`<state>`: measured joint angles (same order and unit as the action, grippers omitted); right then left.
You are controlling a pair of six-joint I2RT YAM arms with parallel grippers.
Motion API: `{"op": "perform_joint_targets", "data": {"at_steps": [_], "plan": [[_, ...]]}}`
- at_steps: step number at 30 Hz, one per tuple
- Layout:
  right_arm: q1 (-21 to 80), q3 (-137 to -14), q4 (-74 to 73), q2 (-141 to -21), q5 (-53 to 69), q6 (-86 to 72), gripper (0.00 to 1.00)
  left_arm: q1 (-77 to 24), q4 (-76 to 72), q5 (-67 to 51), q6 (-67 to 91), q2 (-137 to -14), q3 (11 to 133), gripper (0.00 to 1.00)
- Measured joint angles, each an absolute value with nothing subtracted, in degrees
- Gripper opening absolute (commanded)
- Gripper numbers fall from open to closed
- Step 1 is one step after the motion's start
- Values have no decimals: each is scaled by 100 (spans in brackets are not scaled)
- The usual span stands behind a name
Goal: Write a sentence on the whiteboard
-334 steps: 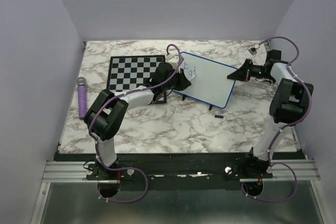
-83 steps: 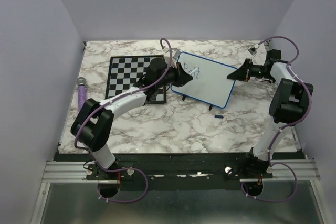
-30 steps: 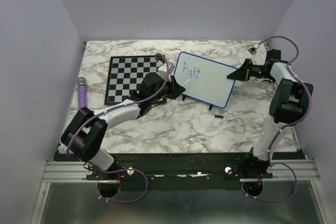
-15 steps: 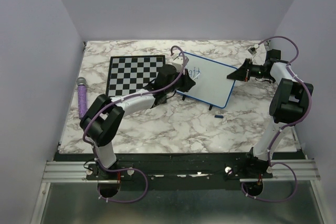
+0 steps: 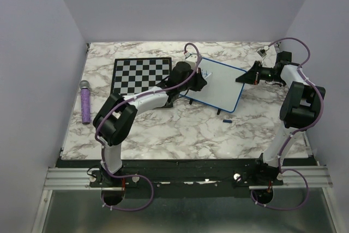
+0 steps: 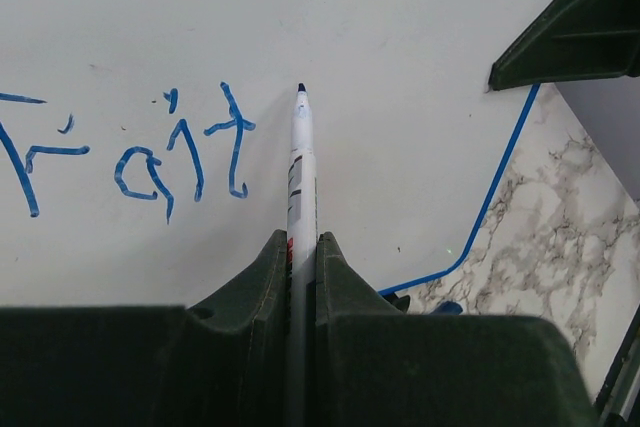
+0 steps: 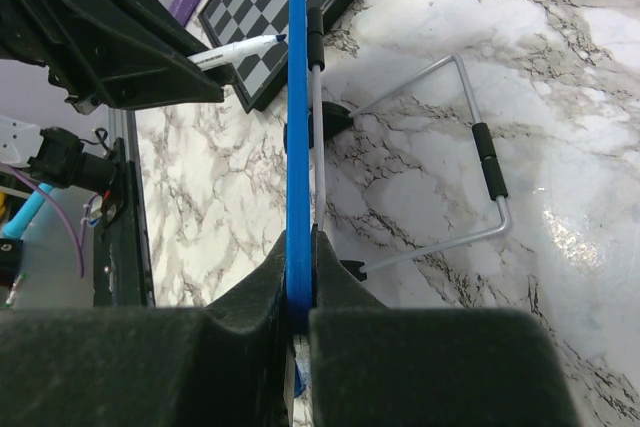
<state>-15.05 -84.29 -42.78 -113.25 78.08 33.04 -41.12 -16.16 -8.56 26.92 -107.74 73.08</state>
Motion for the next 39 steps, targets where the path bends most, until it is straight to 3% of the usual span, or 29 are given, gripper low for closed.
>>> {"op": "perform_joint_targets", "data": {"at_steps": [39], "plan": [[-1498,-8429,-4292,-11325,7806,3301,0,-4139,-974,-663,2471,-10836,7553,0]]}}
